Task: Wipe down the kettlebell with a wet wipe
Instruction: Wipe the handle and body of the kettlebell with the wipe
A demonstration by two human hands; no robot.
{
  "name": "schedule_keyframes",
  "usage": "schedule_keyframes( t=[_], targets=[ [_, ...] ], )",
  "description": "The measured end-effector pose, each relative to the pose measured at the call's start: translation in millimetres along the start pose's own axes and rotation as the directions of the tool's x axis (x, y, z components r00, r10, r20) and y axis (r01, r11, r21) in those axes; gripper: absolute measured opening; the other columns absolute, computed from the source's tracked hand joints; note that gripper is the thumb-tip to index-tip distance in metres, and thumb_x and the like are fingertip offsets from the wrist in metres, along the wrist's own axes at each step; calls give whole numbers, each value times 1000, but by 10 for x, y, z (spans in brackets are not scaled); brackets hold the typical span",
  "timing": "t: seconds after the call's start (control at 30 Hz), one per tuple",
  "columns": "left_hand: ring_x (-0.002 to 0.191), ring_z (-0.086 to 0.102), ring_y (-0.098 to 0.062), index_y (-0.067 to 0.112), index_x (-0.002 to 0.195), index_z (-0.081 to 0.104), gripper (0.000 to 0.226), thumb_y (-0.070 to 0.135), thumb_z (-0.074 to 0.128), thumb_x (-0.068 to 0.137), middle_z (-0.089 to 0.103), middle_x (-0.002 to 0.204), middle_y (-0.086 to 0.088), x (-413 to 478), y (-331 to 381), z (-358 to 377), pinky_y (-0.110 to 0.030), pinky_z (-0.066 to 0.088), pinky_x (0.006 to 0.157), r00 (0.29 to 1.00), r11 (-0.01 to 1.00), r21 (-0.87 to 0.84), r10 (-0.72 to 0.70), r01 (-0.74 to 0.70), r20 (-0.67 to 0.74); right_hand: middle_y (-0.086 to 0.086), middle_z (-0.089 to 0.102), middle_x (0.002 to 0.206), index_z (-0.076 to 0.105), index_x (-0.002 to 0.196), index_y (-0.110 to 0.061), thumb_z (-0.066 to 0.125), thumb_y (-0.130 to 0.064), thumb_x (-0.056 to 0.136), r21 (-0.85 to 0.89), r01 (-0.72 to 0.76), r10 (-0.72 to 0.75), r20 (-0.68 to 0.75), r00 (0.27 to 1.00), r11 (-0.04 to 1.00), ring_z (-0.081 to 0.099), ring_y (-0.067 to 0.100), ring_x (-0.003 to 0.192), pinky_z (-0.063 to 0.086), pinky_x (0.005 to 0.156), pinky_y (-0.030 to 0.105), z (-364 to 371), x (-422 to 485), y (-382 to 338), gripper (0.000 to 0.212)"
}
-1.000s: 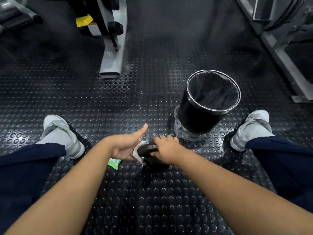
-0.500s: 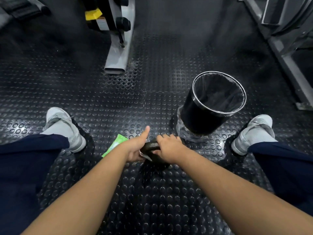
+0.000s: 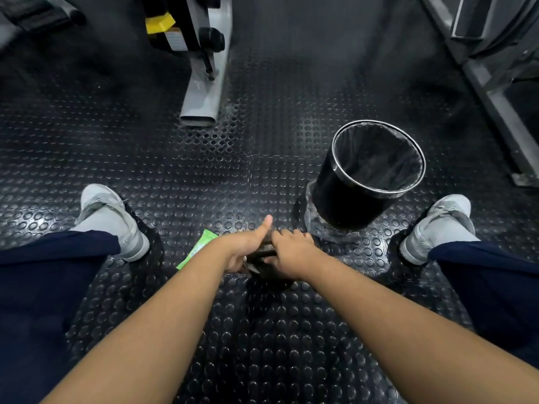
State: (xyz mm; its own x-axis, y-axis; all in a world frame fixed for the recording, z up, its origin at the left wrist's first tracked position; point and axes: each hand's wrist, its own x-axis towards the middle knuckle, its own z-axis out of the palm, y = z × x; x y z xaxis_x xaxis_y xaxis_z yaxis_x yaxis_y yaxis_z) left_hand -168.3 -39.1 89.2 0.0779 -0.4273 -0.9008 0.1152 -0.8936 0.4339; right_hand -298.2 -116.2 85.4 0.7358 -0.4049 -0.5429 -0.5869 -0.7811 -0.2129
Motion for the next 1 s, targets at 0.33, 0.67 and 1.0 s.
schedule_keyframes(
  t=[0.33,0.67,1.0],
  targets=[
    [92,69,-26,7,126,69,101,91,30,83,73,102,-10,-47,-132,94,-31,62,83,995,985,-149,82,-89,-50,10,50,146,44,142,-17,55,-51,101,12,-1,1,2,1000,1000,45,35,134,32,114,53,-18,-34,9,54],
    [154,19,-40,24,163,20,116,99,16,73,21,168,-14,-316,329,193,-61,21,120,999,913,406,-45,51,-25,6,38,162,32,160,-28,48,-56,103,-24,-85,87,144,986,996,33,32,147,21,125,53,-16,141,-45,66],
    [87,74,-32,7,117,73,106,97,36,74,74,96,-11,122,-272,19,-41,57,98,994,959,-263,105,-108,-27,10,50,146,45,138,-15,55,-51,101,-19,13,-13,5,1000,1000,45,36,134,34,113,55,-29,-30,2,53]
  ],
)
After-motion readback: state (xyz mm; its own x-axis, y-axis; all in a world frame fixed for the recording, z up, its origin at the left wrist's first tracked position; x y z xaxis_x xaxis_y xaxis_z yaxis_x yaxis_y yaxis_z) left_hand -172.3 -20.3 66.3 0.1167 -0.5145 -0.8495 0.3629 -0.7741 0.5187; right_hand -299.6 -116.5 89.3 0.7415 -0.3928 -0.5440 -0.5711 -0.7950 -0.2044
